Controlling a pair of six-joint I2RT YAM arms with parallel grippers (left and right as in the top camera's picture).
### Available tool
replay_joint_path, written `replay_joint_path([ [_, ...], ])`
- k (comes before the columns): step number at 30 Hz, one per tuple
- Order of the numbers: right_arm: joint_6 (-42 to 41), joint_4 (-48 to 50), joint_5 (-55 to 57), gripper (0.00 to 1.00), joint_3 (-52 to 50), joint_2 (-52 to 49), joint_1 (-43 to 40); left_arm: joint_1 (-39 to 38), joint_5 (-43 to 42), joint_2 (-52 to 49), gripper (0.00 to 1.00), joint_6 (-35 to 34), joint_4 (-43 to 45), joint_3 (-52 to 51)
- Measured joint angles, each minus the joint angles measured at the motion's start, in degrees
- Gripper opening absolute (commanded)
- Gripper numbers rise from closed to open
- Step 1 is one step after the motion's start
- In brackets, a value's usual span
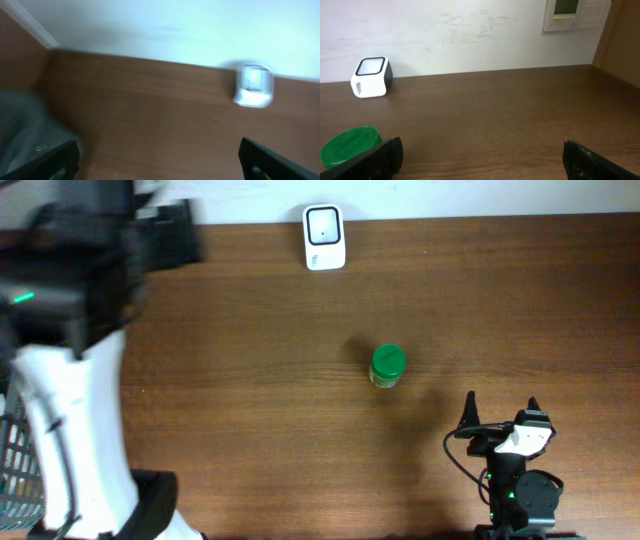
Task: Scan the item barcode
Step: 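Reach the left gripper back into the basket for the white tube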
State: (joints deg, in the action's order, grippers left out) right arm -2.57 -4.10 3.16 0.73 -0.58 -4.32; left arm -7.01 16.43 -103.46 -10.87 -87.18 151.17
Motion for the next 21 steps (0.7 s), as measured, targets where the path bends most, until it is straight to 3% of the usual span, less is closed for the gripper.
replay_joint_path([
  [2,0.02,0.02,0.02,0.98,0.00,0.04,0.00,13.88,-0.28,1.09,0.99,-4.37,-4.48,0.07],
  [4,-0.02,0.00,-0.13,0.98,0.00,0.02,0.00,34.56,2.12,0.68,0.99,-9.51,-3.63,-3.41],
  [9,0.02,0.00,-0.17,0.98,0.00,0.00,0.00,51.58,0.13,-0.61,0.98,-12.74,6.29,-22.25],
  [13,0.00,0.00,-0.17,0.98,0.00,0.00,0.00,54.45,-0.61,-1.18,0.91,-8.68,19.50,-44.72],
  [15,-0.04,0.00,-0.17,0.98,0.00,0.00,0.00,54.99,-1.01,-1.57,0.79,-3.43,25.79,-54.97],
  [18,0.00,0.00,-0.17,0.98,0.00,0.00,0.00,54.99,-0.74,-1.64,0.76,3.67,33.75,-63.95],
  [21,0.00,0.00,-0.17,0.98,0.00,0.00,0.00,54.99,0.94,-1.90,0.75,6.21,36.37,-67.82],
])
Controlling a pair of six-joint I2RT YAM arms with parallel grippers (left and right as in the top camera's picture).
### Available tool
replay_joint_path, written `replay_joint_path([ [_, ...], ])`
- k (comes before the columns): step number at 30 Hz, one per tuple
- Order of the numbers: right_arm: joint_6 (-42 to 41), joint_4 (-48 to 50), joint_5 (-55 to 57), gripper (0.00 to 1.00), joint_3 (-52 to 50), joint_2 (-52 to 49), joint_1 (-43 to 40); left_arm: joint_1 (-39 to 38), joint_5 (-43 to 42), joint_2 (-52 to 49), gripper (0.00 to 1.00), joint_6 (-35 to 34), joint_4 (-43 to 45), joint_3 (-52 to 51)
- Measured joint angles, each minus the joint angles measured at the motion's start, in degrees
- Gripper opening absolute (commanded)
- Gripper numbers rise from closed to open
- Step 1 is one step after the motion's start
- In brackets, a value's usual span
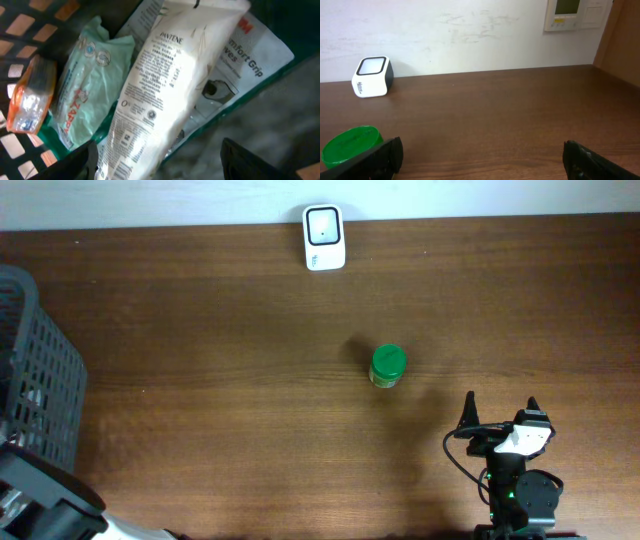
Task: Scan the item barcode
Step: 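Reach the left gripper back into the basket for the white tube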
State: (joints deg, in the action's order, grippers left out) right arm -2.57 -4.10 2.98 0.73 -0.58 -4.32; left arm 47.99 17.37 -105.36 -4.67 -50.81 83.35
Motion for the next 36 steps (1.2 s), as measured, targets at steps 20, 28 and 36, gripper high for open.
replay_joint_path([
  [20,0.00,0.00,0.00,0.98,0.00,0.00,0.00,2.56,1.31,-7.37,0.00,4.68,-0.02,0.42],
  [28,0.00,-0.02,-0.02,0.98,0.00,0.00,0.00,1.49,-3.06,-8.76,0.00,2.05,-14.73,16.65],
  [36,-0.02,0.00,-0.02,0.98,0.00,0.00,0.00,-20.15,-6.01,7.89,0.00,-2.25,-16.63,48.92],
])
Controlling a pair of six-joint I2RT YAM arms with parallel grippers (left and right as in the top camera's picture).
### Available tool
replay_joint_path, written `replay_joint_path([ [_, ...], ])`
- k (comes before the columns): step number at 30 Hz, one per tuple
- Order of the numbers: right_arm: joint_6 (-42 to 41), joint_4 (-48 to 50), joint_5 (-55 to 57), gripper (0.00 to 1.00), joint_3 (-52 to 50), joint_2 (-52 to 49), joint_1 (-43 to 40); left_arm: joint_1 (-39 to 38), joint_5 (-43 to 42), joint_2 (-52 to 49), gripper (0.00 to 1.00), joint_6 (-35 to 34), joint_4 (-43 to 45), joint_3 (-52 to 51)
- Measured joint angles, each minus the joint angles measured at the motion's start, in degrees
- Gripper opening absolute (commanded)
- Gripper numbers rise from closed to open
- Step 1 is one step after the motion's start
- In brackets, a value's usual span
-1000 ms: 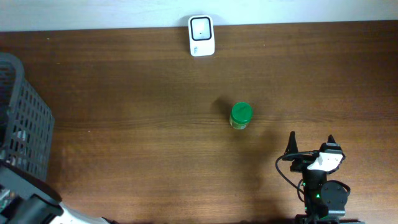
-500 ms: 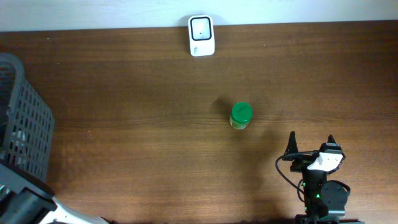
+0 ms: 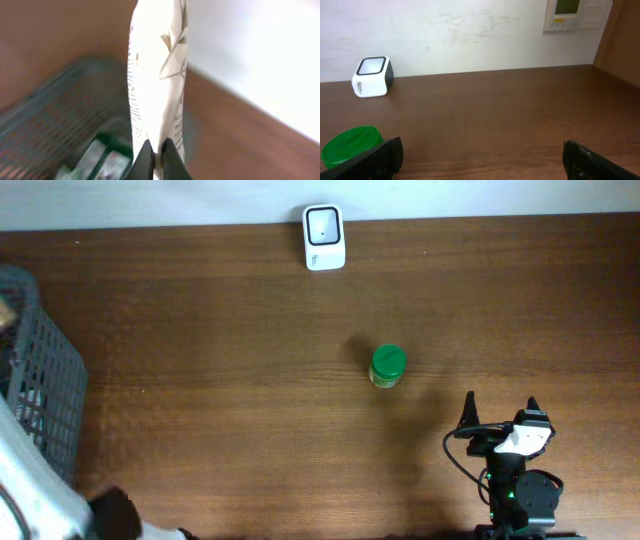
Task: Scan the item barcode
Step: 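Reach the left gripper back into the basket for the white tube, then place the white Pantene tube beside the green jar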
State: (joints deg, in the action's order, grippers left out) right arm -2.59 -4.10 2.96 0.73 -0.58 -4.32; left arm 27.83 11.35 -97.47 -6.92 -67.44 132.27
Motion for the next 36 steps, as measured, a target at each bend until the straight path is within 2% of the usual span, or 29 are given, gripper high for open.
replay_joint_path([
  [2,0.04,0.00,0.04,0.98,0.00,0.00,0.00,-9.38,-0.24,5.16,0.00,-0.22,-1.90,1.55],
  [3,0.02,-0.02,0.00,0.98,0.00,0.00,0.00,-14.75,0.09,6.36,0.00,-0.96,-5.79,1.79],
  [5,0.02,-0.04,0.00,0.98,0.00,0.00,0.00,-25.44,-0.24,5.38,0.00,-3.28,-7.98,-3.10],
  [6,-0.02,0.02,0.04,0.98,0.00,-0.02,0.00,-28.44,-0.26,4.13,0.00,-4.17,-7.82,-5.66],
  [7,0.00,0.00,0.02,0.98,0.00,0.00,0.00,-34.62,-0.35,1.14,0.00,-6.19,-5.42,-13.53],
  [11,0.02,-0.02,0.02,0.98,0.00,0.00,0.00,-47.78,-1.55,-7.72,0.00,-12.44,6.67,-33.38],
  [15,0.00,-0.02,0.02,0.98,0.00,0.00,0.00,-57.27,-5.73,-14.75,0.00,-15.26,13.31,-40.24],
  [23,0.00,-0.02,0.02,0.98,0.00,0.00,0.00,-61.29,-7.32,-19.08,0.01,-16.96,17.22,-40.24],
  [28,0.02,-0.02,0.02,0.98,0.00,0.00,0.00,-61.37,-10.10,-19.19,0.38,-17.46,18.91,-40.24],
  [33,0.02,-0.02,0.02,0.98,0.00,0.00,0.00,-61.37,-10.58,-19.19,0.50,-17.64,18.43,-39.54],
  [35,0.04,-0.02,0.00,0.98,0.00,0.00,0.00,-61.16,-10.67,-19.12,0.53,-16.52,16.87,-37.16],
  [36,0.02,0.00,0.02,0.98,0.00,0.00,0.00,-60.78,-10.75,-18.97,0.58,-15.65,15.65,-34.58],
])
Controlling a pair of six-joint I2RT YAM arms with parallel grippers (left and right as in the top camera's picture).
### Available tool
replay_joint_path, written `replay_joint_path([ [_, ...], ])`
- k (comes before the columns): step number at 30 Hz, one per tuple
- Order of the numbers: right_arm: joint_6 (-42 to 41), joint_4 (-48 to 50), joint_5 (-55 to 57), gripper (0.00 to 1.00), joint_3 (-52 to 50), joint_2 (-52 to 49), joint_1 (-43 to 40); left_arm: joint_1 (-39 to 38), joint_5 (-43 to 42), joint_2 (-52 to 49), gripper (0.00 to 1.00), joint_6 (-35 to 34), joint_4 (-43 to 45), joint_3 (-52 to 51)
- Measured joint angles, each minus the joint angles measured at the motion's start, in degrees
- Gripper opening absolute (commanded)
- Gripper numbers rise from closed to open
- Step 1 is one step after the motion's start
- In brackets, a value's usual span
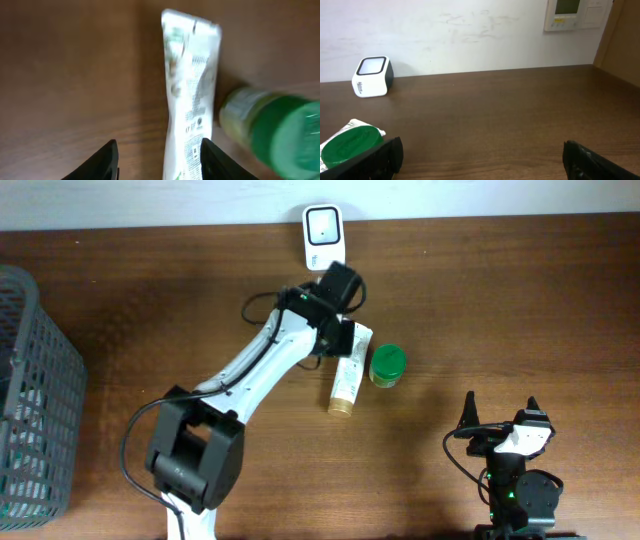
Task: Scan the item barcode
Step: 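Place the white Pantene tube beside the green jar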
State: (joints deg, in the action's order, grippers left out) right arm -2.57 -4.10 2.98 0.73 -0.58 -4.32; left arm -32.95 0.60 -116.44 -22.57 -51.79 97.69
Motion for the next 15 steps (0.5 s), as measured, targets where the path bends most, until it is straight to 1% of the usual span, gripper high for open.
replay_joint_path([
  [2,0.00,0.00,0.00,0.98,0.00,0.00,0.00,1.62,-0.17,1.64,0.60,2.08,-2.34,3.80],
  [4,0.00,0.00,0.02,0.98,0.00,0.00,0.00,5.09,-0.22,5.25,0.64,3.80,-4.79,7.93],
  [6,0.02,-0.02,0.00,0.98,0.00,0.00,0.00,11.17,-0.17,10.99,0.68,6.78,-7.52,12.61],
  [9,0.02,-0.02,0.00,0.98,0.00,0.00,0.00,20.11,-0.07,17.84,0.69,10.01,-10.21,17.40],
  [13,0.00,-0.02,0.00,0.98,0.00,0.00,0.00,38.07,0.24,26.45,0.71,12.39,-11.50,21.64],
  [15,-0.02,-0.02,0.00,0.98,0.00,0.00,0.00,46.56,0.50,29.79,0.64,12.55,-11.58,22.73],
])
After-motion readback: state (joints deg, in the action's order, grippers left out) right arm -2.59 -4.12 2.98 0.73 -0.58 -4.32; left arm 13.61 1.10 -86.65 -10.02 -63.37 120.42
